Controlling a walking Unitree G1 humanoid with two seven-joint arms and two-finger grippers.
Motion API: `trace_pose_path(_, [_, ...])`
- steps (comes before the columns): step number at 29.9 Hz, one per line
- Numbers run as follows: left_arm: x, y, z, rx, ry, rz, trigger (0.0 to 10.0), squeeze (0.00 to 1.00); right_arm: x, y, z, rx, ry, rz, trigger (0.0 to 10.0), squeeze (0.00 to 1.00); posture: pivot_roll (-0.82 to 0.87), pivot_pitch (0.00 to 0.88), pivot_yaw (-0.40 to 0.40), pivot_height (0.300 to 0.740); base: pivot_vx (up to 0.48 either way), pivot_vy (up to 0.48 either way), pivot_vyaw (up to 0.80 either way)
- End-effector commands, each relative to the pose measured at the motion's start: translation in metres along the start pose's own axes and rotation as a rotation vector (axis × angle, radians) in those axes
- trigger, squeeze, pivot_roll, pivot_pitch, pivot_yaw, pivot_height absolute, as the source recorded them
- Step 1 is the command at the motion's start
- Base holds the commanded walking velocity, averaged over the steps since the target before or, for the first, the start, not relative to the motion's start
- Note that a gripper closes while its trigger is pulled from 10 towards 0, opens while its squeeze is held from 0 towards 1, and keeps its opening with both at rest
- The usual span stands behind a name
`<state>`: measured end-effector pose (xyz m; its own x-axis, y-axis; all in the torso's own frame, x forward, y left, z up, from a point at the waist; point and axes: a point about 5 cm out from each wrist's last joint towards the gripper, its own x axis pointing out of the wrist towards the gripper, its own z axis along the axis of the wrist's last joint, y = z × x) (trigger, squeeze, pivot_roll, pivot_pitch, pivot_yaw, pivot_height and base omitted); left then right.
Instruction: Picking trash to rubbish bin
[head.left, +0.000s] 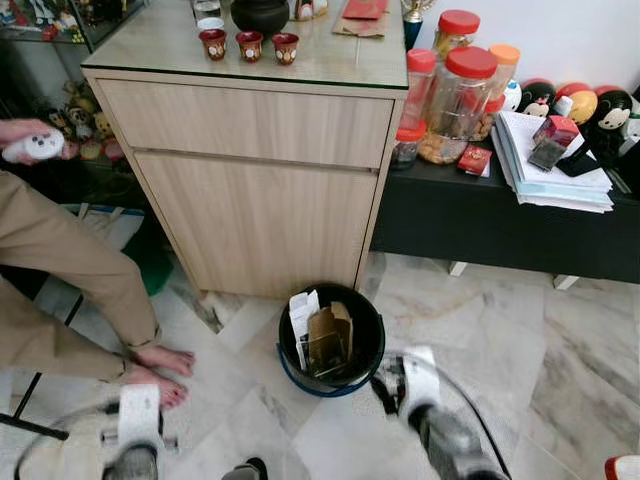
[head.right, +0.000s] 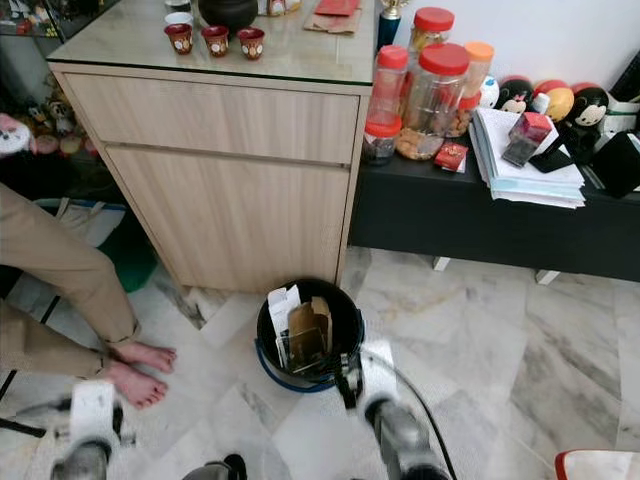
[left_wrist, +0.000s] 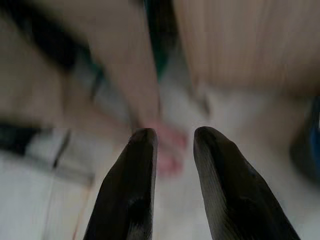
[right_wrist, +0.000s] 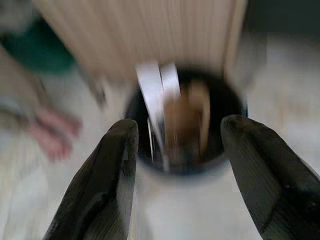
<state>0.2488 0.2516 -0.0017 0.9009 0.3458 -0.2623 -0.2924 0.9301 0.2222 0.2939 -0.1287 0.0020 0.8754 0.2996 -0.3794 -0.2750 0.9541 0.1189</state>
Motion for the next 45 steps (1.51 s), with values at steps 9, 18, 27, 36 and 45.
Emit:
trace_pose_path(9, [0.025, -0.031, 0.105, -0.058, -0.410, -0.063, 10.0, 0.00, 0.025, 0.019, 0.089, 0.042, -0.321, 0.029, 10.0, 0.00, 0.13, 0.161, -0.033, 0.740, 0.000, 0.000, 0.00])
trace_pose_path(18, [0.020, -0.044, 0.126, -0.039, -0.494, -0.113, 10.0, 0.00, 0.025, 0.018, 0.116, 0.061, -0.444, 0.004, 10.0, 0.00, 0.13, 0.161, -0.034, 0.740, 0.000, 0.000, -0.78])
trace_pose_path(27, [0.017, -0.047, 0.154, -0.023, -0.601, -0.112, 10.0, 0.00, 0.024, 0.027, 0.145, 0.025, -0.557, 0.035, 10.0, 0.00, 0.13, 0.151, -0.033, 0.740, 0.000, 0.000, -0.77])
trace_pose_path(36, [0.015, -0.048, 0.162, -0.029, -0.619, -0.113, 10.0, 0.00, 0.023, 0.032, 0.153, 0.003, -0.594, 0.050, 10.0, 0.00, 0.13, 0.137, -0.028, 0.740, 0.000, 0.000, -0.77])
trace_pose_path(45, [0.015, -0.049, 0.166, -0.024, -0.627, -0.119, 10.0, 0.00, 0.023, 0.034, 0.156, 0.001, -0.605, 0.055, 10.0, 0.00, 0.13, 0.122, -0.028, 0.740, 0.000, -0.137, -0.77])
